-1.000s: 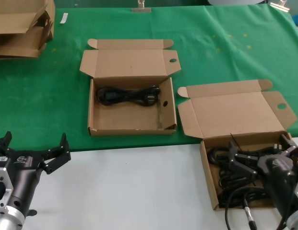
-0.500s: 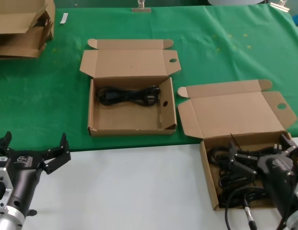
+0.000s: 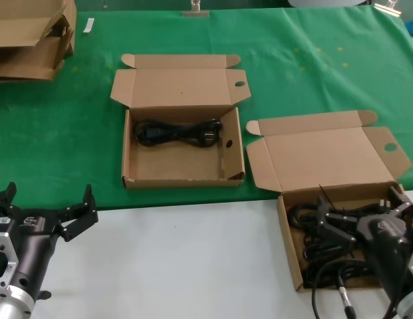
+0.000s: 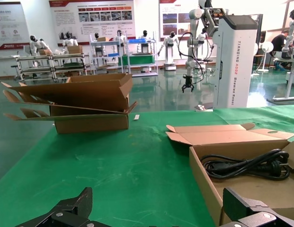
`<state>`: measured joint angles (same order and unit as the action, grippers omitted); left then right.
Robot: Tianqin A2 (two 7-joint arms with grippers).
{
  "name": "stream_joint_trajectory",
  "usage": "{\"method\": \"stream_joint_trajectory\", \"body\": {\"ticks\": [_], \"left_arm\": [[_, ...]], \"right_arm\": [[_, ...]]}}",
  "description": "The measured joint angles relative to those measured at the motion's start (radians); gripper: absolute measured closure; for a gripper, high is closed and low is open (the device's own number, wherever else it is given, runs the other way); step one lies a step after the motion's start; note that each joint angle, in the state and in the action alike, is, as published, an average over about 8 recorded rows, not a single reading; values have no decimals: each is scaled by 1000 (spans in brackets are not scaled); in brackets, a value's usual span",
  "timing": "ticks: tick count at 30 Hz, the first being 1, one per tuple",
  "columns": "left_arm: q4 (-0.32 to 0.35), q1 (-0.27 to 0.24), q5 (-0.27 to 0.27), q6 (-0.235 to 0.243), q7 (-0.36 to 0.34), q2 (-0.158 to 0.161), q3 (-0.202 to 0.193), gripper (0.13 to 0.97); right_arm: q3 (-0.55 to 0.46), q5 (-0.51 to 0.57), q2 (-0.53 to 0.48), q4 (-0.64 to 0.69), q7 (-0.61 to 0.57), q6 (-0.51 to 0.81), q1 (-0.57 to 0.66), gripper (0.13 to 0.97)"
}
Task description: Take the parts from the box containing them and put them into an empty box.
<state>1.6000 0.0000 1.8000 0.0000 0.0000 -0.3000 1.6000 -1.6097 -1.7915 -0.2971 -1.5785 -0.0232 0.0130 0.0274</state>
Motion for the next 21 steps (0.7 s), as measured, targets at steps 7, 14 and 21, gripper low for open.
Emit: {"method": "stream_joint_trajectory", "body": {"ticks": [7, 14, 21], "left_arm": [[0, 0, 0, 0, 0, 0, 0, 132], [0, 0, 0, 0, 0, 0, 0, 132], [0, 0, 0, 0, 0, 0, 0, 132]], "right_arm": [[0, 0, 0, 0, 0, 0, 0, 129], [0, 0, 0, 0, 0, 0, 0, 129], [0, 0, 0, 0, 0, 0, 0, 129]]}}
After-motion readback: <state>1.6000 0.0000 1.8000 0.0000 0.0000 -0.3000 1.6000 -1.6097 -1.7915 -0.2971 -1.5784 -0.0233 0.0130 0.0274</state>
